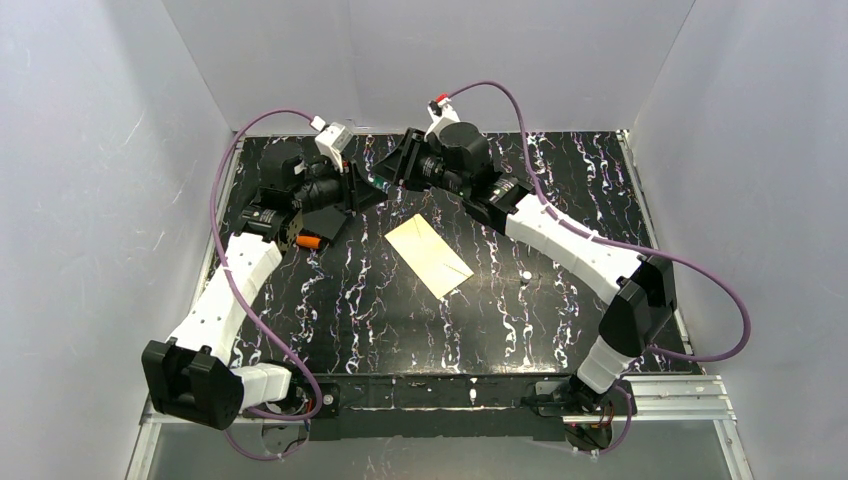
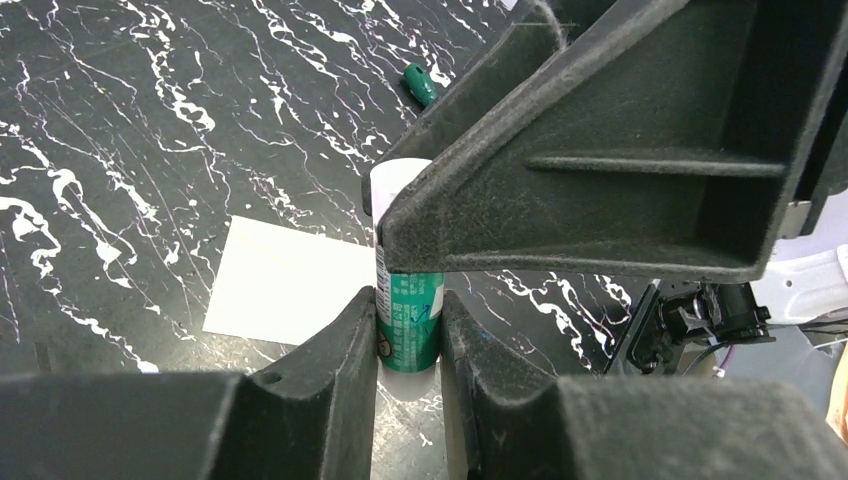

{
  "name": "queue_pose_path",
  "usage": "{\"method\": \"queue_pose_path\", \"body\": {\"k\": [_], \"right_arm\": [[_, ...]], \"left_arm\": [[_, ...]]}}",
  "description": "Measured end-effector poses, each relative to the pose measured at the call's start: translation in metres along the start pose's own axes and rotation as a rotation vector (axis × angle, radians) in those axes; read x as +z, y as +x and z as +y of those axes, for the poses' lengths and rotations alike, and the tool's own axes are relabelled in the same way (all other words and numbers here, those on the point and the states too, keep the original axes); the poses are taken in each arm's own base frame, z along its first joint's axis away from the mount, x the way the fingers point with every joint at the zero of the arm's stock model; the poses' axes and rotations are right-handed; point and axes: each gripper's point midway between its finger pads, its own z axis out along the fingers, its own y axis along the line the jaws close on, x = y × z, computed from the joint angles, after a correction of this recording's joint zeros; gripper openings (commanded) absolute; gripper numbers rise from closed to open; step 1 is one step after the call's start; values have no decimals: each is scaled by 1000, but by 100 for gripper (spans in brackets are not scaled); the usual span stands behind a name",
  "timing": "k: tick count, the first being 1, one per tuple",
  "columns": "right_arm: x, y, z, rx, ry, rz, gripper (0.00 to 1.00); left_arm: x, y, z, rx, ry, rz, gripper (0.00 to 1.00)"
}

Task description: Place the letter into the envelope and seal it

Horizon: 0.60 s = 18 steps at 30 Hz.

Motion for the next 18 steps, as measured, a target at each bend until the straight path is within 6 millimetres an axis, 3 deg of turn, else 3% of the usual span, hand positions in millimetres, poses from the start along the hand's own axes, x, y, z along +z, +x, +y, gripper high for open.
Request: {"method": "queue_pose_path", "body": {"k": [2, 3, 7, 10, 18], "right_arm": [[0, 1, -2, -7, 7, 2, 53], [0, 1, -3, -13, 10, 2, 48], [0, 2, -4, -27, 13, 8, 17], [-1, 3, -6, -41, 22, 11, 1], [-6, 4, 0, -112, -66, 41, 1]], "left_arm": [[0, 3, 1, -2, -1, 9, 0], [0, 3, 1, -1, -1, 12, 0], [0, 5, 1, 2, -3, 19, 0], [0, 8, 1, -7, 0, 29, 0], [-4, 9, -9, -33, 57, 56, 0]]}}
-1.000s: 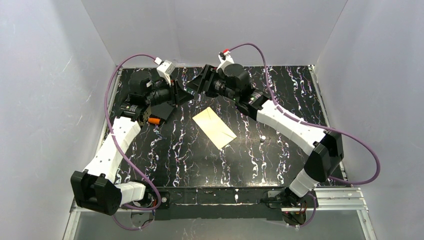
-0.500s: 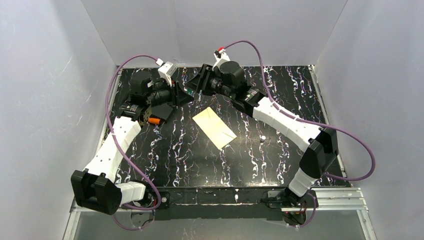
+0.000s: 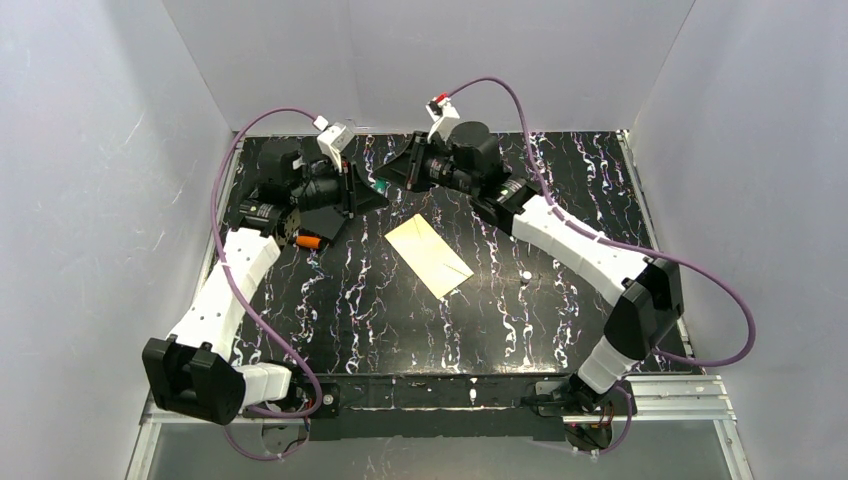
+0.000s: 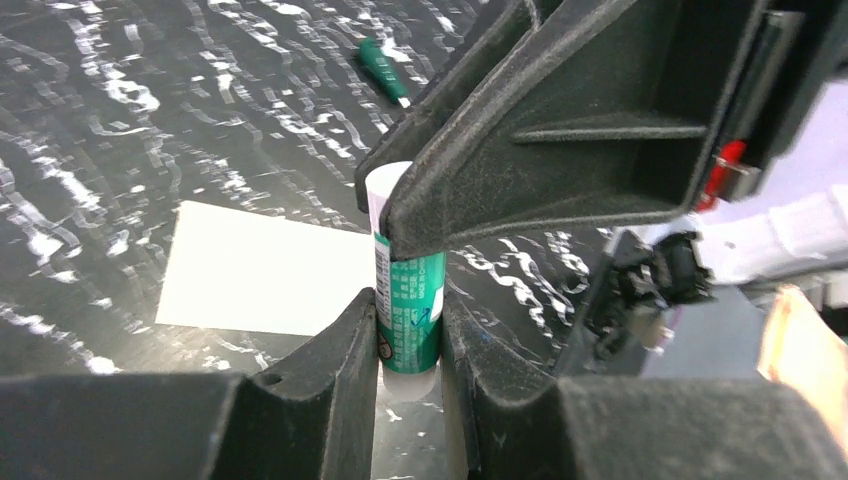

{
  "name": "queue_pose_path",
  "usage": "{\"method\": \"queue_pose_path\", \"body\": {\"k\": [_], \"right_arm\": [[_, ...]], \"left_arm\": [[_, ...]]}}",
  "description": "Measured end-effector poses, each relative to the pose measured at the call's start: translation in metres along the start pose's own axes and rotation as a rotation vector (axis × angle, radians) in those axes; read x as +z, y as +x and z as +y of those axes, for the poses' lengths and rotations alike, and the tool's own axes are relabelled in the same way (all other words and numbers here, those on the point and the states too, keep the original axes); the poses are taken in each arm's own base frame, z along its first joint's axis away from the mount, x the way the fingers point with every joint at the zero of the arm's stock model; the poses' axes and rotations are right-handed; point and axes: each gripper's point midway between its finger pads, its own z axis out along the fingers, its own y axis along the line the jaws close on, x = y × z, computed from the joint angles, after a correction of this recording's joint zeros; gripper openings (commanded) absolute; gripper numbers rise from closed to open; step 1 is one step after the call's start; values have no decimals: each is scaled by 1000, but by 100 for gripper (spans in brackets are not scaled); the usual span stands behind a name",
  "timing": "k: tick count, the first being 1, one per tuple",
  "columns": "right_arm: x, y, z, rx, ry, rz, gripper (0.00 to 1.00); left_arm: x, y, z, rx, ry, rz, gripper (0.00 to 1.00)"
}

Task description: Place the letter into the envelope and seal it

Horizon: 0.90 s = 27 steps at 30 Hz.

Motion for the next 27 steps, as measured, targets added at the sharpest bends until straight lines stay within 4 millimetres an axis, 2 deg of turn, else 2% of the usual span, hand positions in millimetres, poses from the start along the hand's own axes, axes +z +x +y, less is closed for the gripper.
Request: {"method": "queue_pose_path", "body": {"k": [2, 4, 5, 6, 10, 13, 14, 16, 17, 19, 21, 23, 24, 27], "right_arm": [[-8, -2, 10, -33, -81, 5, 1], [-20, -6, 19, -62, -164, 5, 1], [-28, -7, 26, -82, -214, 4, 1], [-36, -8, 33, -100, -259, 5, 1], [-64, -8, 66, -177, -451, 31, 1], [-79, -5, 88, -212, -594, 63, 1], [-83, -4, 92, -219, -625, 73, 4], [-89, -1, 98, -230, -673, 93, 43], [-90, -1, 100, -230, -677, 96, 58], [-84, -6, 97, -215, -627, 64, 73], [-74, -11, 91, -186, -534, -2, 84], [-64, -13, 83, -145, -423, -49, 85], [-59, -14, 77, -126, -366, -70, 80], [-49, -18, 62, -85, -223, -110, 52]], "left_arm": [[-1, -3, -10, -12, 56, 12, 0], [-3, -7, -27, -23, 145, 18, 0], [-6, -10, -42, -34, 227, 18, 0], [-7, -11, -46, -37, 249, 19, 0], [-22, -18, -84, -30, 454, 7, 0], [-35, -19, -103, -8, 549, 20, 0], [-38, -19, -108, -2, 571, 25, 0], [-43, -18, -116, 11, 610, 35, 0], [-44, -18, -117, 13, 617, 37, 0], [-42, -20, -116, 9, 600, 28, 0], [-37, -22, -110, 2, 560, 13, 0], [-29, -24, -99, -2, 490, -9, 0], [-26, -24, -93, -5, 450, -18, 0], [-16, -24, -71, -9, 326, -41, 0]]}}
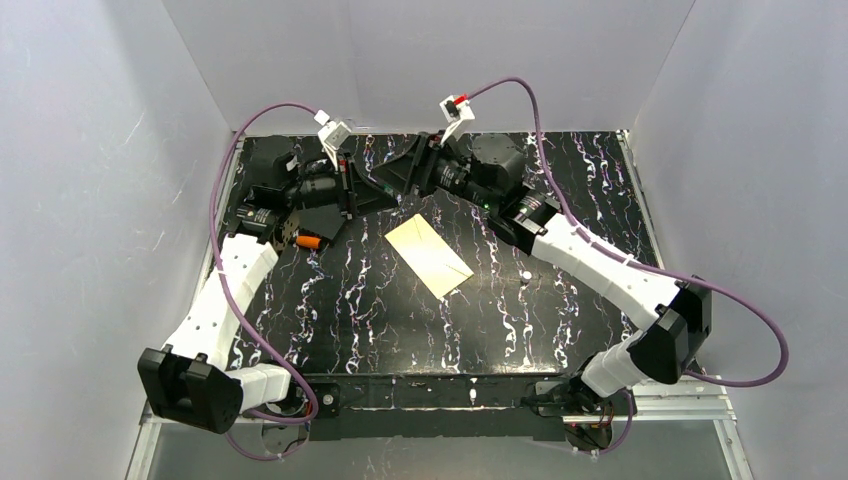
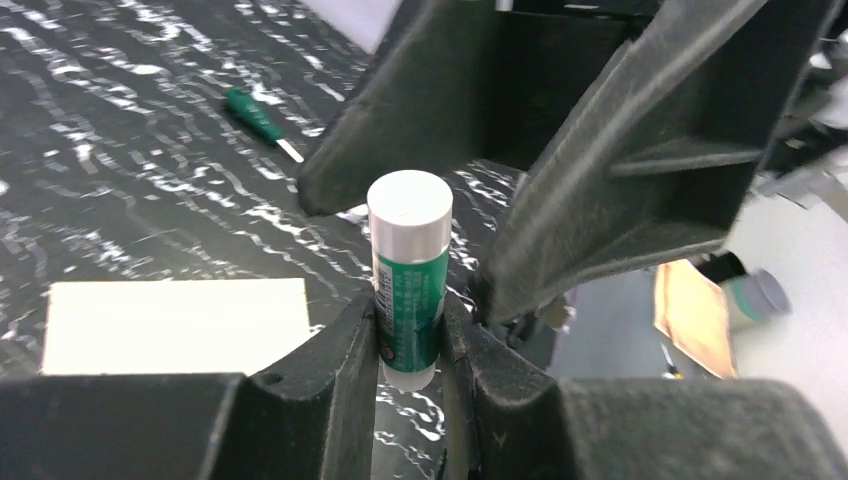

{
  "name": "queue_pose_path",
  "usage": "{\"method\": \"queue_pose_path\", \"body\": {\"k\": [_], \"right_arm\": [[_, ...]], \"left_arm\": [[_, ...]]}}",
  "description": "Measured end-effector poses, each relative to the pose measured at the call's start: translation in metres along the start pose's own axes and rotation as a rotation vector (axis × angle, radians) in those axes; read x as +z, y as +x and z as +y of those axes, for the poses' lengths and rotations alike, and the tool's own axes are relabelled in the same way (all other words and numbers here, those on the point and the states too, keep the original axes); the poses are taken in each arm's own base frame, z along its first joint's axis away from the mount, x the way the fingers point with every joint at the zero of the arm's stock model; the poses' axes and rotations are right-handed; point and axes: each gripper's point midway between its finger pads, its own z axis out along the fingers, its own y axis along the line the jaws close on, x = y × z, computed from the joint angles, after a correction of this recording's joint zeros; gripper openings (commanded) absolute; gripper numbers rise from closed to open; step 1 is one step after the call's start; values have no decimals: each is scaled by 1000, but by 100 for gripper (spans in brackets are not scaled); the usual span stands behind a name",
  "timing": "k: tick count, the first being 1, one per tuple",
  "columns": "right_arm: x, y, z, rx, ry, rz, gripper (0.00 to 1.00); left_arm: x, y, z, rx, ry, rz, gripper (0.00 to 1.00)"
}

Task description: Place the letter into the envelope and seal it

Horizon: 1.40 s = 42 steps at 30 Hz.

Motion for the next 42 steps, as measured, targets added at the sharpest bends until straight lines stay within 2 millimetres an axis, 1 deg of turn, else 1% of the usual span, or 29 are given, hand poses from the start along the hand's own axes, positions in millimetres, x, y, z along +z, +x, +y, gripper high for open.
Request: {"method": "queue_pose_path", "body": {"k": [1, 2, 4, 6, 8, 11, 12, 13, 14, 15, 16, 18, 22, 24, 27, 30, 33, 37, 42], "right_arm": [[2, 0, -5, 10, 49, -10, 45], [4, -1, -10, 15, 91, -20, 41], [7, -1, -18, 22, 158, -32, 39], [10, 1, -26, 24, 205, -37, 37], [13, 6, -32, 25, 238, -33, 39], [20, 10, -38, 25, 267, -14, 48], [22, 11, -39, 24, 275, -6, 48], [24, 12, -41, 24, 283, 3, 42], [25, 13, -42, 22, 289, 11, 34], [26, 14, -43, 21, 292, 14, 23], [26, 14, -43, 21, 294, 15, 14], [26, 15, -45, 11, 299, 17, 2], [25, 15, -44, -4, 284, 14, 1], [23, 14, -40, -20, 252, 9, 1], [14, 10, -29, -49, 152, 4, 1], [-4, 5, -10, -70, -5, -9, 1], [-21, 4, 14, -70, -169, -13, 1], [-30, 1, 44, -68, -358, 7, 1], [-43, 4, 76, -77, -566, 77, 1]], "left_arm": [[0, 0, 6, 3, -33, -4, 0], [0, 1, 14, 7, -75, -7, 0], [-1, 3, 27, 14, -144, -9, 0], [-3, 5, 35, 22, -192, -6, 0], [-4, 6, 40, 30, -225, -2, 0], [-6, 9, 46, 32, -257, 5, 0], [-6, 9, 47, 32, -264, 7, 0], [-7, 10, 48, 33, -268, 8, 0], [-7, 10, 48, 34, -271, 9, 0], [-7, 10, 49, 37, -273, 9, 0], [-7, 9, 49, 38, -274, 9, 0], [-8, 11, 48, 33, -275, 14, 0], [-9, 9, 47, 25, -274, 13, 0], [-8, 10, 42, 13, -253, 17, 0], [-6, 8, 27, -8, -187, 25, 0], [-4, 5, 3, -18, -67, 36, 0], [-4, 4, -25, -8, 68, 53, 0], [-10, -1, -52, 10, 204, 69, 0], [-20, -1, -79, 28, 351, 108, 0]]}}
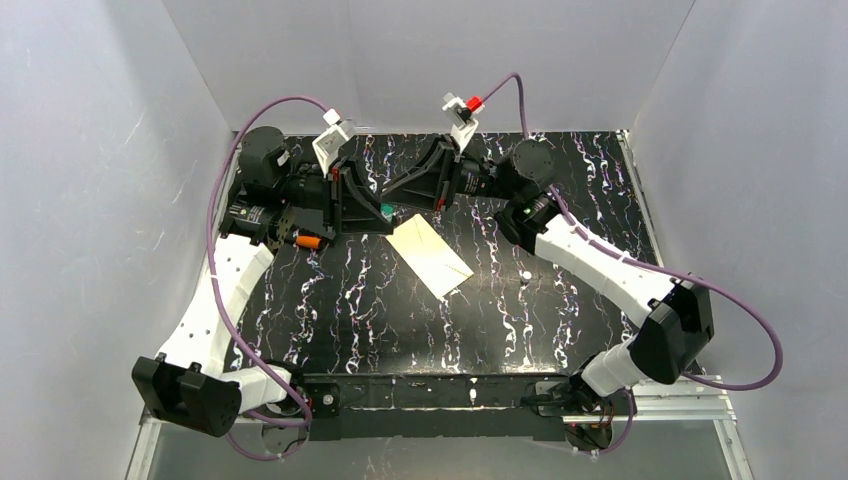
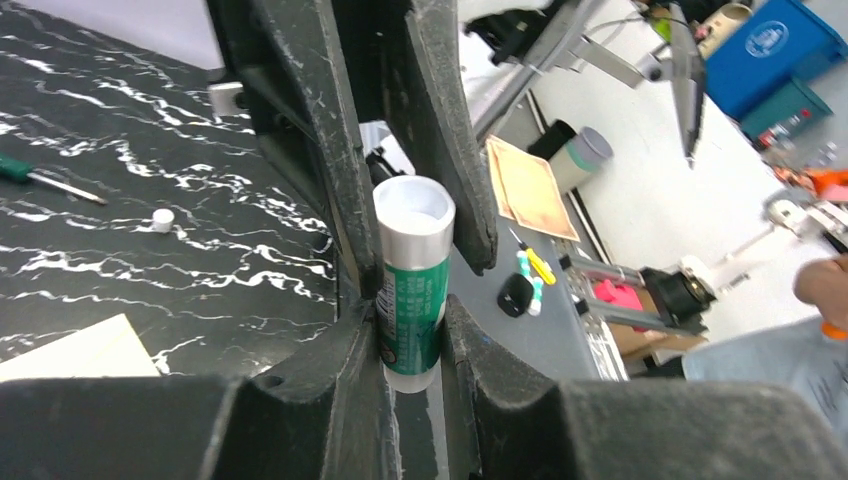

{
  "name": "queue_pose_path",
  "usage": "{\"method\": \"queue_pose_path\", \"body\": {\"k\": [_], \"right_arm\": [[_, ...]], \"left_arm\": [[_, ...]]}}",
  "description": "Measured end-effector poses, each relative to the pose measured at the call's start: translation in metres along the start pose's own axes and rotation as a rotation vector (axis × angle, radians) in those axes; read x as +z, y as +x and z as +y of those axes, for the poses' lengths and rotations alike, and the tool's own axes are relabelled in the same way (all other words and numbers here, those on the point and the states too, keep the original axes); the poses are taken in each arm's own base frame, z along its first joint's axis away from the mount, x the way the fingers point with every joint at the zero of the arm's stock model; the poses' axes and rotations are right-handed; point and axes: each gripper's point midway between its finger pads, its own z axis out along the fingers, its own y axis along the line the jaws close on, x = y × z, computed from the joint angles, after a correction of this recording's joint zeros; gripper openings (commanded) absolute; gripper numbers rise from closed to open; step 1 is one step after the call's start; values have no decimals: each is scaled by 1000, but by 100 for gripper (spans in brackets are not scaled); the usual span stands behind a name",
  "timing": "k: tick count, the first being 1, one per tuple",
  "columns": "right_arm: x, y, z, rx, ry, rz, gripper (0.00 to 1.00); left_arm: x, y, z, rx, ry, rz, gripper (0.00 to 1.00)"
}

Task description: Place the letter into the envelope and seal it

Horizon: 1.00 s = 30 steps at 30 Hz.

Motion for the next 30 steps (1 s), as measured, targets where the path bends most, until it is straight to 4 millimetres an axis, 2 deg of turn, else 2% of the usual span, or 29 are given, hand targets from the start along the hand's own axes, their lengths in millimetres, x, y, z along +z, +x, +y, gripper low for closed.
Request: {"method": "queue_pose_path", "body": {"k": [2, 3, 5, 6, 8, 11, 14, 17, 20, 23, 25, 27, 30], "right_arm": [[2, 1, 10, -3, -65, 29, 1], [2, 1, 14, -7, -87, 41, 5], [3, 0, 17, -9, -98, 51, 43], [4, -1, 16, -12, -90, 52, 53], [7, -5, 9, -5, -34, 42, 57], [9, -8, -18, 34, 145, -8, 54], [1, -9, -45, 64, 310, -70, 35], [-4, -12, -53, 60, 379, -101, 24], [-6, -11, -60, 54, 416, -107, 7], [-8, -10, -64, 56, 443, -109, 1], [-9, -8, -67, 61, 461, -104, 1], [-12, -6, -72, 61, 481, -99, 1], [-15, 0, -78, 65, 499, -74, 1]], "left_arm": [[-1, 0, -9, 9, 43, 16, 0], [-1, 0, -13, 13, 58, 22, 0], [-1, -1, -16, 20, 65, 24, 0], [-1, -2, -15, 25, 61, 22, 0], [-1, -5, -10, 31, 29, 5, 0], [0, -13, 8, 38, -69, -42, 0], [0, -18, 25, 34, -159, -76, 0], [-2, -17, 42, 2, -231, -95, 0], [-3, -17, 48, -14, -265, -104, 0], [-3, -15, 52, -32, -286, -109, 36], [-3, -14, 55, -58, -301, -114, 53], [-4, -16, 57, -88, -317, -128, 57], [-4, -21, 59, -140, -329, -162, 55]]}}
